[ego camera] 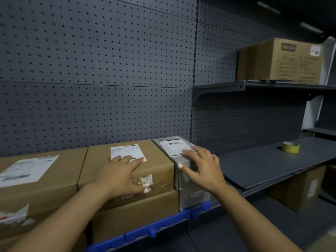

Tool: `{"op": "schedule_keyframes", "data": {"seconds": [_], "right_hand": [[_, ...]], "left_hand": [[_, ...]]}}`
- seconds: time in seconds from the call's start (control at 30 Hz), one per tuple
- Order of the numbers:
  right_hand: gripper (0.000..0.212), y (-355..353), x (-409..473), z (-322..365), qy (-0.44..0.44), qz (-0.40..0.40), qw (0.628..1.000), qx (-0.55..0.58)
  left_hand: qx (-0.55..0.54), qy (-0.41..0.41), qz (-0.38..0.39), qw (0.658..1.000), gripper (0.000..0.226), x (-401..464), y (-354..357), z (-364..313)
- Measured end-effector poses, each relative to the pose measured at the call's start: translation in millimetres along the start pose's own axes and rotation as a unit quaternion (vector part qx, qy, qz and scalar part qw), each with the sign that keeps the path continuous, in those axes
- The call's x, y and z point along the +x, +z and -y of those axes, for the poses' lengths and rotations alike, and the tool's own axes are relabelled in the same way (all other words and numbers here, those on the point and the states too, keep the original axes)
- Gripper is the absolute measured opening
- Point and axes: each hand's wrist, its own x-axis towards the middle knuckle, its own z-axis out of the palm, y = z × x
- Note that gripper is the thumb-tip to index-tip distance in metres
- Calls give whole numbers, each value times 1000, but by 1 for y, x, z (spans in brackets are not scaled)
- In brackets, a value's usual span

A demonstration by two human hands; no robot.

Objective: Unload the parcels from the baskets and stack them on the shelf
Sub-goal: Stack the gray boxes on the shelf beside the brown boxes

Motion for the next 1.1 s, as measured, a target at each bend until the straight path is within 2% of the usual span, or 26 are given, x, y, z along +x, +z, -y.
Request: {"op": "schedule_keyframes", "data": {"seconds": [0.1, 0.17, 0.3, 0.53, 0.7, 0.83, 0.9, 0.97, 1.1], "right_hand": [[81, -6, -11, -17, 45, -39, 994, 94], [89, -6, -21, -32, 78, -36, 986, 146], [116, 0, -37, -53, 101, 35, 975, 195], [135, 23, -36, -70, 169, 101, 941, 277], [130, 45, -33, -85, 197, 139, 895, 377], [103, 61, -42, -96, 200, 143, 876, 414], [97, 65, -48, -98, 213, 138, 871, 421], [97, 70, -53, -100, 214, 139, 871, 419], [111, 67, -53, -99, 206, 129, 870, 429]], "left_hand": [[-16, 0, 19, 1000, 114, 3, -8, -2], [-18, 12, 5, 1000, 112, 7, -14, -10], [-26, 69, -38, 997, 97, 22, -20, -48], [-29, 68, -5, 997, 99, 67, -21, -88], [-48, 54, 3, 997, 93, 68, -9, -91], [-58, 54, -3, 997, 89, 69, -7, -90], [-58, 52, -10, 997, 86, 69, -6, -90], [-58, 50, -17, 997, 84, 69, -5, -90], [-56, 50, -25, 997, 84, 69, -4, -91]]}}
